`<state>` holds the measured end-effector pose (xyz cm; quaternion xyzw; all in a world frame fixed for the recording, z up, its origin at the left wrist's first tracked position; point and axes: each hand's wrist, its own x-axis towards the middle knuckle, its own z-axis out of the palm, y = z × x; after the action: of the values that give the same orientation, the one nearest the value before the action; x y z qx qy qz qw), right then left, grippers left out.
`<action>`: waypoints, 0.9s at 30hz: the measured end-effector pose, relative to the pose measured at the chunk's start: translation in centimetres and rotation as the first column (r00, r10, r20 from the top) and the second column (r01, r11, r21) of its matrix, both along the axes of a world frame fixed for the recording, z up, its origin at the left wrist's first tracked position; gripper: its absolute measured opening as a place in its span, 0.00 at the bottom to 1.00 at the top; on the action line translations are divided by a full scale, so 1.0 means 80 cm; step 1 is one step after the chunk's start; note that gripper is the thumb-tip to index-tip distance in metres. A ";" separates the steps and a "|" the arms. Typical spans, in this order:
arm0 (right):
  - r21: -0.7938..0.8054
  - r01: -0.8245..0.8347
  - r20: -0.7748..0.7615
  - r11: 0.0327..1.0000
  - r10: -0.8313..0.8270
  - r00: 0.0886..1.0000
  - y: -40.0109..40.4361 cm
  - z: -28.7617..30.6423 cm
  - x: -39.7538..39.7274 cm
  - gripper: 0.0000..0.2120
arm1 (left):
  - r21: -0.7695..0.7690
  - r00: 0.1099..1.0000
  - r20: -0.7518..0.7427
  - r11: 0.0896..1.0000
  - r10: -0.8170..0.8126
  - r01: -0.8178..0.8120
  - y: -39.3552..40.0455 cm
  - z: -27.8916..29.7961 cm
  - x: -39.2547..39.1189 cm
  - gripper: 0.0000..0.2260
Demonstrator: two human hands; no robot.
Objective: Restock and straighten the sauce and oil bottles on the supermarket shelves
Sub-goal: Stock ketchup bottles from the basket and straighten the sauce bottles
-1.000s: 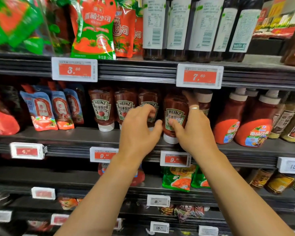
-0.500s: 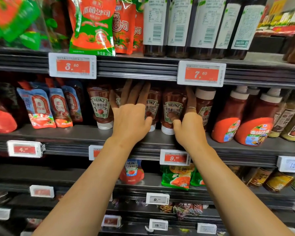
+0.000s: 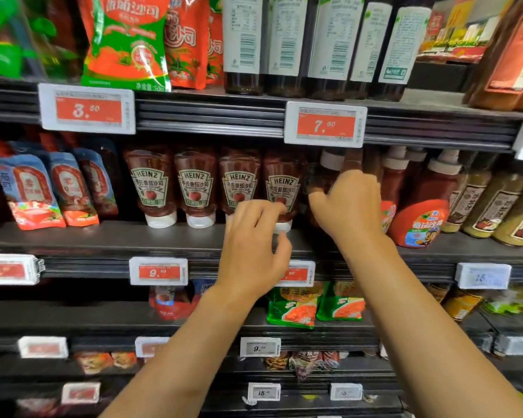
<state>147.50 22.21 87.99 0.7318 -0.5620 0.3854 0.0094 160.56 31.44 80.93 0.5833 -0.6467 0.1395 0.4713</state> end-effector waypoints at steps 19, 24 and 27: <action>0.044 -0.168 0.094 0.985 0.163 0.982 0.009 0.024 -0.035 0.33 | 0.326 0.953 -0.294 0.929 -0.077 0.175 -0.013 0.003 -0.032 0.20; 0.067 -0.146 0.093 0.987 0.140 0.986 0.029 0.026 -0.064 0.21 | 0.339 0.937 -0.341 0.921 -0.071 0.193 -0.013 0.005 -0.041 0.15; -0.017 -0.237 0.156 0.971 0.237 0.959 0.042 0.020 -0.082 0.22 | 0.321 0.769 -0.637 0.886 -0.060 0.335 -0.008 0.014 -0.045 0.09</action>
<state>140.93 25.55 89.62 0.7613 -0.4695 0.4396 -0.0817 156.98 30.81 82.02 0.6100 -0.5329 -0.2490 0.5310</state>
